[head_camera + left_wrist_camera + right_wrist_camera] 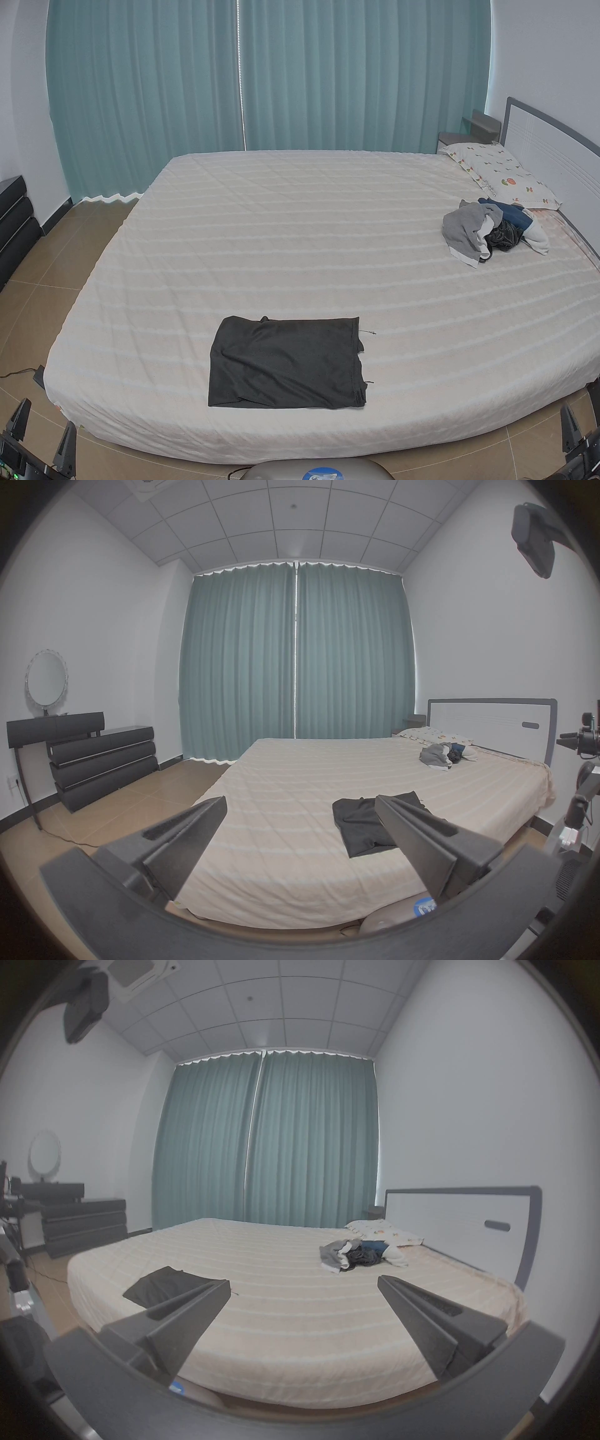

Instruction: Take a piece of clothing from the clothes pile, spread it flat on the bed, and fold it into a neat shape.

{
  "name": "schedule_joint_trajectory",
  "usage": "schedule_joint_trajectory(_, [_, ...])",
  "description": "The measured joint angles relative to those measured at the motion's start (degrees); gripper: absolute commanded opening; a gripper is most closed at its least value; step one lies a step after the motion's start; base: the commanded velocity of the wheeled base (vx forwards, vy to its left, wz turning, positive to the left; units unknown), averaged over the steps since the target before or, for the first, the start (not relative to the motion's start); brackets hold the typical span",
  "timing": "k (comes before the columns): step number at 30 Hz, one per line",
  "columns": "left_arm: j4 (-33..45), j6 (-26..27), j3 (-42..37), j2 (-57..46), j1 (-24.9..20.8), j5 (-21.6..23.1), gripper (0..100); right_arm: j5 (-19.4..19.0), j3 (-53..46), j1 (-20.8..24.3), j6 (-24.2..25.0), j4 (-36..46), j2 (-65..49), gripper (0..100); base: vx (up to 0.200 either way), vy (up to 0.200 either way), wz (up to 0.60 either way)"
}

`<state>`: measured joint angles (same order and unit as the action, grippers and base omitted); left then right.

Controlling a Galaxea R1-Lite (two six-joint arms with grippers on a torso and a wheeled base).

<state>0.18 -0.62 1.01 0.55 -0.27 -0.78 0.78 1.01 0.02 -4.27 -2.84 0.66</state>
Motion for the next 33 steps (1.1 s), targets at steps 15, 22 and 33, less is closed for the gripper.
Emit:
schedule_joint_trajectory(15, [0.3,1.3,0.0,0.0,0.0,1.1,100,-1.7,0.0,0.0,2.7,5.1,0.0,100,0.000,0.000,0.00])
schedule_joint_trajectory(22, [0.3,1.2,0.0,0.0,0.0,0.9,100,-2.1,0.0,0.0,3.3,5.0,0.0,100,0.000,0.000,0.00])
schedule_joint_trajectory(33, [0.3,1.1,0.0,0.0,0.0,0.9,100,-2.3,0.0,0.1,3.3,4.9,0.0,100,0.000,0.000,0.00])
